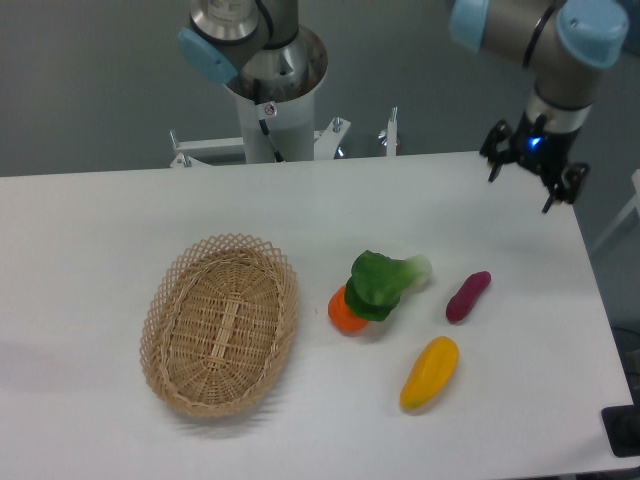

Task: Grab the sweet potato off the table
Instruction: 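Move the gripper down over the small purple sweet potato, then lower the open gripper around the sweet potato and close it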

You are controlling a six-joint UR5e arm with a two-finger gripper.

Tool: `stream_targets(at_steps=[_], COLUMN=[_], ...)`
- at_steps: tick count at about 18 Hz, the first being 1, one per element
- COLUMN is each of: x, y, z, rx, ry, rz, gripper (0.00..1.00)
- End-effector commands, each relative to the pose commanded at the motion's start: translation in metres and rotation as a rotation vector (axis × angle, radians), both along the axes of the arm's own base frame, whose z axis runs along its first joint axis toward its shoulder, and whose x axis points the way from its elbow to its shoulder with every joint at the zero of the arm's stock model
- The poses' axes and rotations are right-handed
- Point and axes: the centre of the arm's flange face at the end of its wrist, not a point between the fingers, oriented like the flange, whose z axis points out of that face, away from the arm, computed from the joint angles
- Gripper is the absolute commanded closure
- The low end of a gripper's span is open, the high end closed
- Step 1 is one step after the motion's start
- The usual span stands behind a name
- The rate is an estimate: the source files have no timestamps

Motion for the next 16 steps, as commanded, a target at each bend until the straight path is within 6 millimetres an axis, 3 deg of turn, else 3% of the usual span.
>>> stream_targets(at_steps=[4, 7, 10, 16], x=[0.010, 0.012, 0.012, 0.004], y=[0.041, 0.045, 0.062, 0.064], z=[-0.032, -0.049, -0.067, -0.079], rx=[0.012, 0.008, 0.018, 0.009], ry=[-0.006, -0.022, 0.010, 0.023], rz=[0.036, 0.050, 0.023, -0.014], gripper=[0.00, 0.00, 0.00, 0.00])
